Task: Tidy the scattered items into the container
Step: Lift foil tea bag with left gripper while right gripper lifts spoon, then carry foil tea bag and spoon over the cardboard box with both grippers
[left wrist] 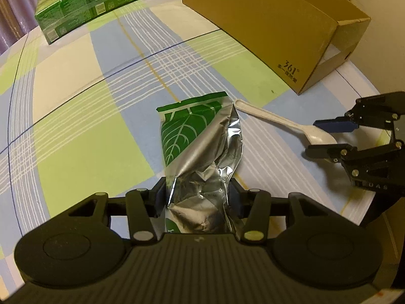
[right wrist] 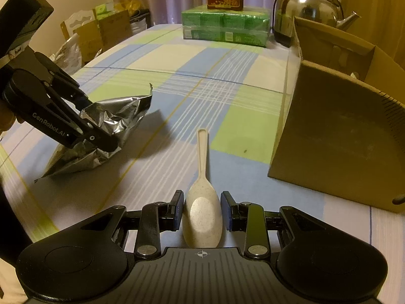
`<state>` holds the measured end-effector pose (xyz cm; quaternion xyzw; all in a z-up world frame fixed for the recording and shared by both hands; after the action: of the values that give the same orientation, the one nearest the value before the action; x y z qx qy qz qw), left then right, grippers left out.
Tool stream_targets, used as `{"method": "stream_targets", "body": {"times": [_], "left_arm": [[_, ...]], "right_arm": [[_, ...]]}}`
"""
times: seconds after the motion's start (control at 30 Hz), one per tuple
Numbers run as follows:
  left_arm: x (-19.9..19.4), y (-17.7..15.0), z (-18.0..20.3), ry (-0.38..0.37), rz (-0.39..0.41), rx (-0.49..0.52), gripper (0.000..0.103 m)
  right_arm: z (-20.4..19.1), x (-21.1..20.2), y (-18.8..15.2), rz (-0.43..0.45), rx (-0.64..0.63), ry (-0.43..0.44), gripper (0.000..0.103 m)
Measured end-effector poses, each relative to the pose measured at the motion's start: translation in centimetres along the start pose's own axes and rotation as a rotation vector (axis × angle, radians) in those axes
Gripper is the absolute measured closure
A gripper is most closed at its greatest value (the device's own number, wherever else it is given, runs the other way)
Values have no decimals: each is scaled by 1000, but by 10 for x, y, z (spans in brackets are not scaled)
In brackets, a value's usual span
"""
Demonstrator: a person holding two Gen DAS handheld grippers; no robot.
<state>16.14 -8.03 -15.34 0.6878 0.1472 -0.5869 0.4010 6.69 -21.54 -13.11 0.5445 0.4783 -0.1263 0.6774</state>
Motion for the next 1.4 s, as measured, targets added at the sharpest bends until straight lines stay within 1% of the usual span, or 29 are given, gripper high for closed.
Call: {"method": "stream_targets", "body": {"times": [0.07, 0.1, 0.13, 0.2, 0.27, 0.33, 0.43, 0.47, 0.5, 0.53, 0.6, 0.63, 0.77, 1.13, 1.4], "left_arm": [[5, -2, 1, 6, -27, 12, 57], [6, -3, 2, 10, -27, 12, 55], [7, -3, 3, 15, -30, 10, 48], [9, -6, 3, 26, -45, 6, 42], [11, -9, 5, 30, -62, 12, 40], [15, -12, 5, 31, -81, 16, 36], [20, -16, 5, 27, -115, 22, 34], [20, -16, 4, 22, -117, 19, 34], [20, -17, 3, 14, -122, 17, 37], [20, -17, 3, 10, -126, 23, 45], [15, -16, 3, 19, -128, 41, 56], [12, -15, 3, 17, -127, 49, 57], [-2, -13, 3, 29, -112, 71, 58], [-30, -3, 8, 33, -54, 68, 58], [-46, 3, 14, 19, -12, 69, 58]], "right_arm": [[0, 1, -1, -4, 1, -1, 74], [0, 2, -2, -5, 1, -1, 74], [0, 2, -3, -7, 1, 0, 74], [0, 2, -4, -7, 4, 1, 74], [0, 1, -5, -6, 7, 3, 74], [-1, 1, -4, -3, 8, 4, 74], [1, 0, -3, 1, 13, 6, 74], [1, 0, -3, 2, 14, 6, 74], [2, 0, -3, 3, 16, 6, 74], [2, 0, -3, 3, 18, 7, 74], [2, 0, -3, 4, 19, 8, 74], [2, -1, -3, 5, 19, 10, 74], [1, -8, -2, 19, 16, 12, 74], [-8, -33, 1, 57, -16, -5, 74], [-20, -51, 11, 94, -59, -22, 74]]}}
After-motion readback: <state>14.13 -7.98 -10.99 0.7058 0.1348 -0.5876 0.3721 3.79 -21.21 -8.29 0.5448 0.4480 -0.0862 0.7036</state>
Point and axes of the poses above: each gripper's, at about its wrist camera, not at the fingertips, and x roughly the way its jaws point, z to its right, y to its top, the point moved 10 cm from there along x, roughly the way its jaws point, and after that the axes turned 2 degrees about -z, right-handed, at the moved point
